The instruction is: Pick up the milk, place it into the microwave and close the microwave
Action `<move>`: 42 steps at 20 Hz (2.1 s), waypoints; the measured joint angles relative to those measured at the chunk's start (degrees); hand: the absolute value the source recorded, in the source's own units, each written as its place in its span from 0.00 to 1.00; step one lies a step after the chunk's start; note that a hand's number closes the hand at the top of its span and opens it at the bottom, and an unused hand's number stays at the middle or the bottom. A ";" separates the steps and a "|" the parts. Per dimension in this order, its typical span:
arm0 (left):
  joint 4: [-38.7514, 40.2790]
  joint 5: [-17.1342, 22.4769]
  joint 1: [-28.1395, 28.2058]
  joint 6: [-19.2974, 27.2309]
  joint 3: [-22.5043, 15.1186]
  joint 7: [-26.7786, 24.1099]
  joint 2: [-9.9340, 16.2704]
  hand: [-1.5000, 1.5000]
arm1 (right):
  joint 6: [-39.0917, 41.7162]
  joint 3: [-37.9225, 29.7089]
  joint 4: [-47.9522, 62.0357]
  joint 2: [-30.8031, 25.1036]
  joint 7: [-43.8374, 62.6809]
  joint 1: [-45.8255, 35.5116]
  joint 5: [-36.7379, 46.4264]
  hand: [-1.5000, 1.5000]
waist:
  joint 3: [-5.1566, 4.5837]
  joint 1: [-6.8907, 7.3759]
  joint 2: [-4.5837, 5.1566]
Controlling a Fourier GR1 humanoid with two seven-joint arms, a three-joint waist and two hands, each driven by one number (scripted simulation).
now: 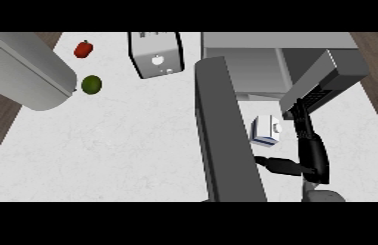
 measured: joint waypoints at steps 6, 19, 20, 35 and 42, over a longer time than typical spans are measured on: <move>0.83 -0.19 -0.08 -1.47 1.13 -1.12 -1.03 0.00 | 2.47 -2.91 11.77 -1.03 -8.13 -2.99 -1.47 0.00 | 0.02 0.00 0.04; -0.06 2.61 0.82 -3.85 3.43 0.21 -1.42 0.00 | 0.05 -7.18 38.14 -2.00 -23.50 -14.50 0.25 0.00 | 0.02 0.29 0.09; 0.21 3.08 0.73 -4.33 4.03 0.16 -1.03 0.00 | -0.80 -7.58 40.08 -1.92 -23.77 -16.33 0.39 0.00 | 0.04 0.37 0.12; 0.02 3.17 2.87 -5.16 3.71 -0.76 -1.35 0.00 | -0.08 -9.56 56.15 -4.08 -34.80 -25.33 2.39 1.00 | -0.04 0.82 0.13; 0.35 3.77 3.15 -5.89 4.43 -1.41 -1.56 0.00 | 2.63 -10.74 58.37 -7.08 -36.94 -26.59 2.03 1.00 | 0.10 1.21 0.40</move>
